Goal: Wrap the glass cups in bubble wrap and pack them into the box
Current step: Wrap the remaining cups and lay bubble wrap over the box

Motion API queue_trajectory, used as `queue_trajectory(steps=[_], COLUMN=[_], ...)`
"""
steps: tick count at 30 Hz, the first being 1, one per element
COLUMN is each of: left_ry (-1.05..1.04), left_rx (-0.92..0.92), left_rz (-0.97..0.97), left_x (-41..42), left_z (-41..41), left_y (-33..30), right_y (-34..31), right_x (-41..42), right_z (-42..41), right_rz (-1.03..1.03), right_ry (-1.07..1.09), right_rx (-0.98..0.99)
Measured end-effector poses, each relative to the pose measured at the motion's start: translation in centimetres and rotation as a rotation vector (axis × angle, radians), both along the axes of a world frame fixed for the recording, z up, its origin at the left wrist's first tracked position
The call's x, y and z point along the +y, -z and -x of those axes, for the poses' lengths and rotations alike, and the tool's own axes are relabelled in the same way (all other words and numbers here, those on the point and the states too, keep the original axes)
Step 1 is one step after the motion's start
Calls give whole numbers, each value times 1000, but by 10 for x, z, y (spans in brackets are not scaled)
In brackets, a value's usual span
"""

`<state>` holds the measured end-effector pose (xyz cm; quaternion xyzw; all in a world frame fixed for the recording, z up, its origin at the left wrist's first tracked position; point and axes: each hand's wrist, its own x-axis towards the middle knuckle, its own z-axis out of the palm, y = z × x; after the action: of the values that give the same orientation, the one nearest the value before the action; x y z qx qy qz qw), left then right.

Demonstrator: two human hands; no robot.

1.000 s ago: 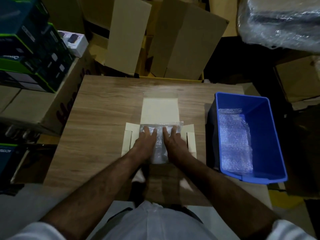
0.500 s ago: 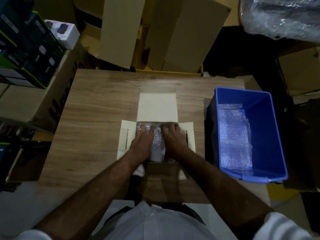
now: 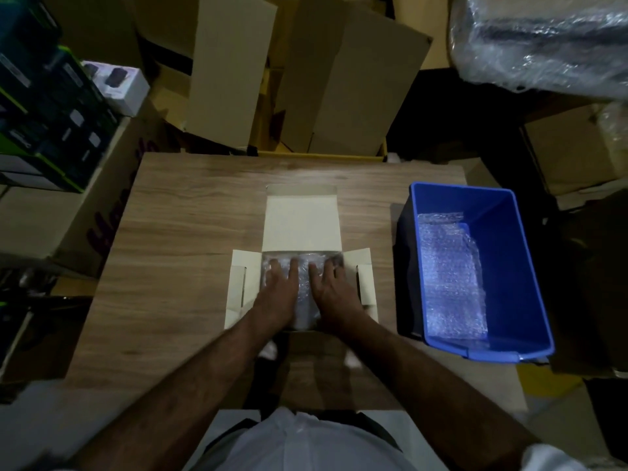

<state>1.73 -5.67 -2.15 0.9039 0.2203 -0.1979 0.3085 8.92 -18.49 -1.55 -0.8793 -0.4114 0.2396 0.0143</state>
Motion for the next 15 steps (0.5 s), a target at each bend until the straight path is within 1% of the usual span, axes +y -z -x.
queue_trajectory(steps=[1, 4, 6, 8, 10, 14, 15], left_ry=[-1, 99, 141, 157, 160, 207, 220], left_rx=[-1, 91, 74, 18, -63, -187, -247], left_rz=[-4, -73, -78, -91, -107, -155, -179], left_x=[0, 4, 10, 18, 19, -5, -13], left_z=[2, 9, 14, 17, 18, 10, 7], left_y=[1, -5, -8, -10, -13, -39, -46], right_y=[-2, -9, -16, -23, -31, -44, -46], right_x=[-2, -9, -15, -22, -30, -54, -62], right_z=[-1, -7, -10, -13, -15, -18, -20], right_rz=[3, 1, -23, -101, -206, -430, -481], right_ry=[-17, -61, -65, -26, 35, 171, 203], right_rx=[-8, 10, 40, 49, 10, -71, -94])
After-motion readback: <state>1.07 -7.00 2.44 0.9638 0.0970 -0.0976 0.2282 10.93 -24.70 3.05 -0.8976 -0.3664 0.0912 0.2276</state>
